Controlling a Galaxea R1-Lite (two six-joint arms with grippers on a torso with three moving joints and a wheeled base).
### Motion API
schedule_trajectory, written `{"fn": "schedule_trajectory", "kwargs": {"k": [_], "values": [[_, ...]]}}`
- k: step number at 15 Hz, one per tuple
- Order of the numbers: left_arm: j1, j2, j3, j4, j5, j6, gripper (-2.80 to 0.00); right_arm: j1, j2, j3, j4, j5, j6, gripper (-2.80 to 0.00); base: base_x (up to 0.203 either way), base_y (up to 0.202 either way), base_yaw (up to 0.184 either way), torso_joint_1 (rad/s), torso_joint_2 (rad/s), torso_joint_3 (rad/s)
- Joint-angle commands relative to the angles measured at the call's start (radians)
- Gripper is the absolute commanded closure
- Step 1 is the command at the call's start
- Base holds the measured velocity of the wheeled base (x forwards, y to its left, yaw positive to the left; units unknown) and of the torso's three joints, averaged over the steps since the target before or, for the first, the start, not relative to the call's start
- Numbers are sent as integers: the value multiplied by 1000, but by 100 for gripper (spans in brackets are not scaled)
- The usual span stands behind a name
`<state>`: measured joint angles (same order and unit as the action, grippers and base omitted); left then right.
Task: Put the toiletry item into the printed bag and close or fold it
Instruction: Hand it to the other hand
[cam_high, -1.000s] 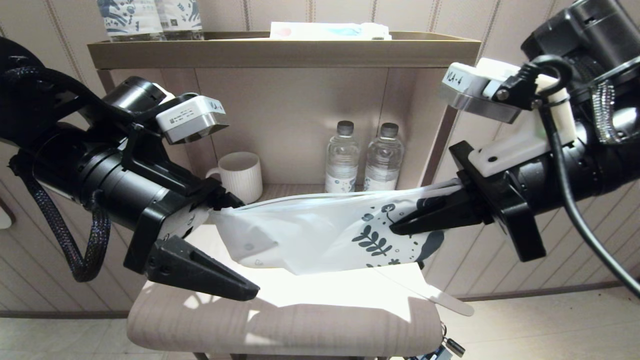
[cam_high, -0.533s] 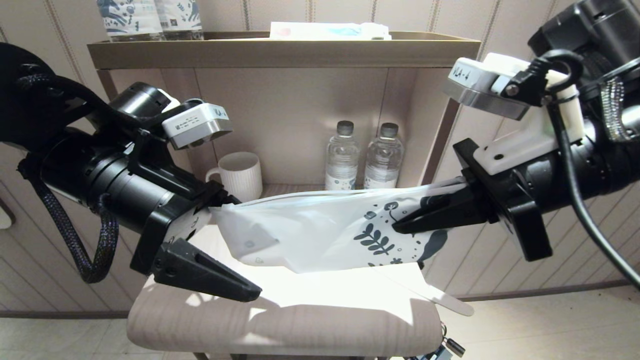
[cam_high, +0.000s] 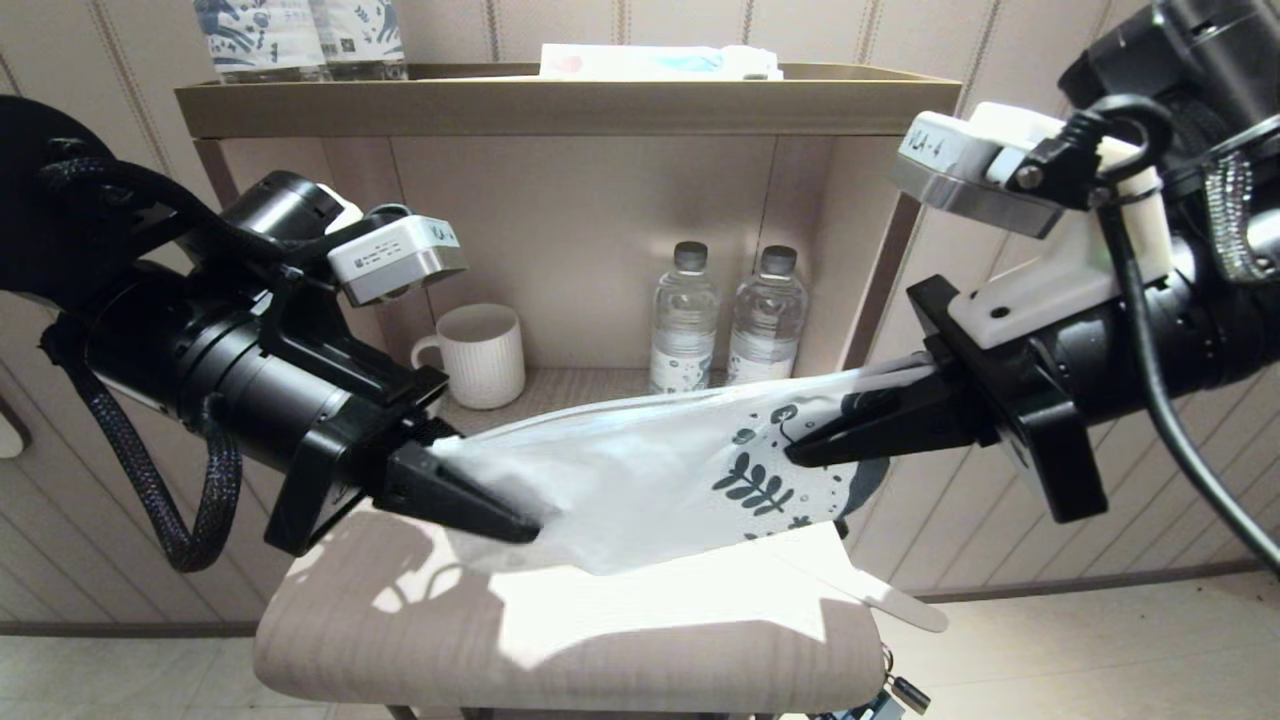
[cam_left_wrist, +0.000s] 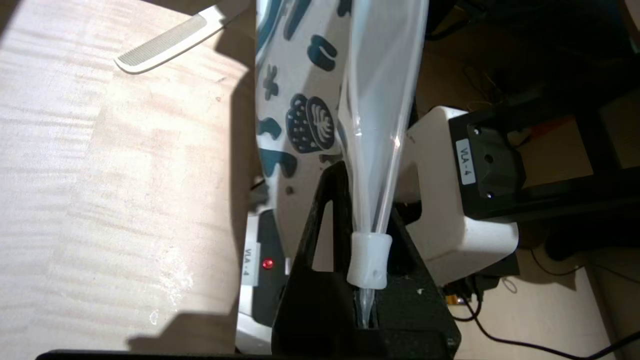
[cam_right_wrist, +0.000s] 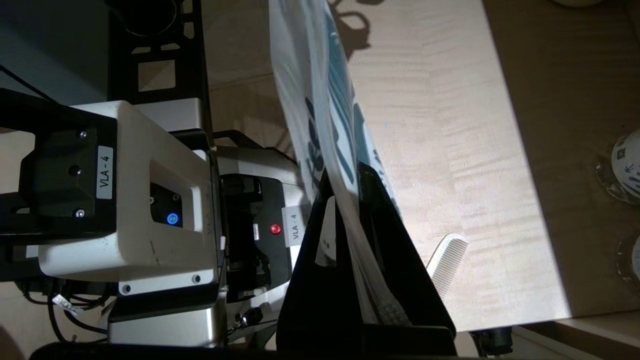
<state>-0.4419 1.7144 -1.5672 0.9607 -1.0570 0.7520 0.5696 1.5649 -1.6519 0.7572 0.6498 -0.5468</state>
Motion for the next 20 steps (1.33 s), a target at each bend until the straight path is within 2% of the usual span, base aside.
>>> {"fn": "schedule_trajectory", "kwargs": {"k": [1,8,13,20], "values": [[0,-2,3,7,-6,3,0,1,3,5,5,4,-2,0,0,0,0,0,0,0],[-5,27,-4,-23,-17,-3,0,13,18,-4,3,7,4,0,0,0,0,0,0,0],[-6,50,-2,-25,-17,-2,0,61,109,-15,-50,7,17,0,0,0,0,0,0,0],[-12,61,-21,-23,-18,-7,0,62,112,-21,-64,8,37,0,0,0,0,0,0,0]]}}
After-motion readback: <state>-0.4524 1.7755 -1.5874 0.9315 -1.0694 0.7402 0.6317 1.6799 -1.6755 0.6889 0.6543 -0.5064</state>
